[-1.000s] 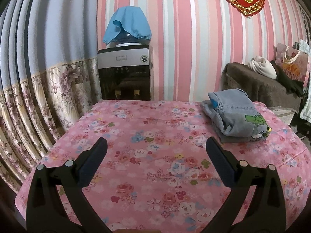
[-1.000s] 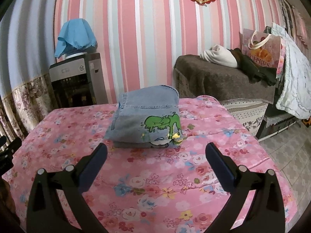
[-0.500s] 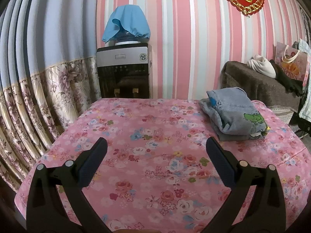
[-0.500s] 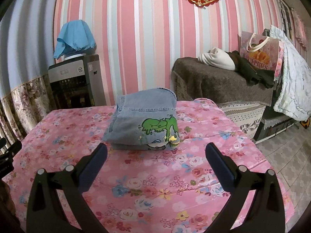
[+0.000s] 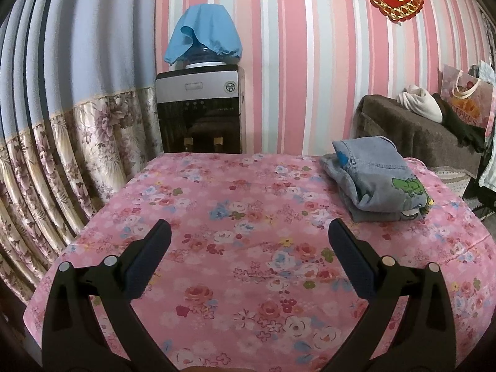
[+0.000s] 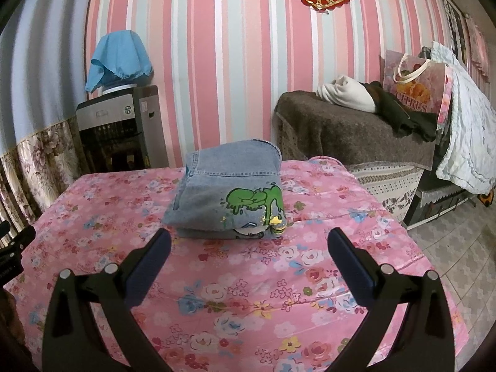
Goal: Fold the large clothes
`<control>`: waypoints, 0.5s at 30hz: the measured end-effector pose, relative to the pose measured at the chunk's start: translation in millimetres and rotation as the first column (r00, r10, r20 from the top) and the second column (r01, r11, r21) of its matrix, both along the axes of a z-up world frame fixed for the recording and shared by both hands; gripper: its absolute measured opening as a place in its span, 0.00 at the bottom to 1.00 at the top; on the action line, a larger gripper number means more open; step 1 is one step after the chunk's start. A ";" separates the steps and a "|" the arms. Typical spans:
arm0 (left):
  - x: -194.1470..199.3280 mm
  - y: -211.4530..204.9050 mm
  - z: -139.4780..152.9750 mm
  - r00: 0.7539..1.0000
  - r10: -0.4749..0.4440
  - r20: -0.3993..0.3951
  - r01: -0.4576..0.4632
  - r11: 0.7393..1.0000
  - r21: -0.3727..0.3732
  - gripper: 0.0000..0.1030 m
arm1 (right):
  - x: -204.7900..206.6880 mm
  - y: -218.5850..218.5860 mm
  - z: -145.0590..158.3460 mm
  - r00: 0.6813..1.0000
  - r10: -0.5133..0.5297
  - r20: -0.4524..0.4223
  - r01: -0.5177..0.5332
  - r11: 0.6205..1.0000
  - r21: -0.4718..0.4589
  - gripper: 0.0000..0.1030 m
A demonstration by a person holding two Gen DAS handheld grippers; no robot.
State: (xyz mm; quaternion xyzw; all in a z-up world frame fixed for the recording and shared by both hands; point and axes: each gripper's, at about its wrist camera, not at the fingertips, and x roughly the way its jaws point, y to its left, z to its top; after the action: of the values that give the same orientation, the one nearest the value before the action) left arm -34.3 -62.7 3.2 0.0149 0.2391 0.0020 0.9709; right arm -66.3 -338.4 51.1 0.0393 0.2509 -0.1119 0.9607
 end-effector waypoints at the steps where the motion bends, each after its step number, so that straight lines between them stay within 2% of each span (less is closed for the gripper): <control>1: 0.5 0.3 -0.4 1.000 0.000 -0.001 0.000 1.000 0.000 0.97 | 0.0 -0.7 -0.8 1.000 -0.001 0.000 0.001 1.000 0.000 0.98; 15: 1.9 1.1 1.2 1.000 0.002 0.006 -0.002 1.000 -0.001 0.97 | 0.4 -8.4 -3.2 1.000 -0.004 -0.004 0.004 1.000 0.000 0.98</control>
State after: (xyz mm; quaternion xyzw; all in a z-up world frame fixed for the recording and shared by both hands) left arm -32.5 -61.5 4.4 0.0143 0.2363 0.0029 0.9716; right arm -65.9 -346.7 47.8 0.0394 0.2525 -0.1140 0.9600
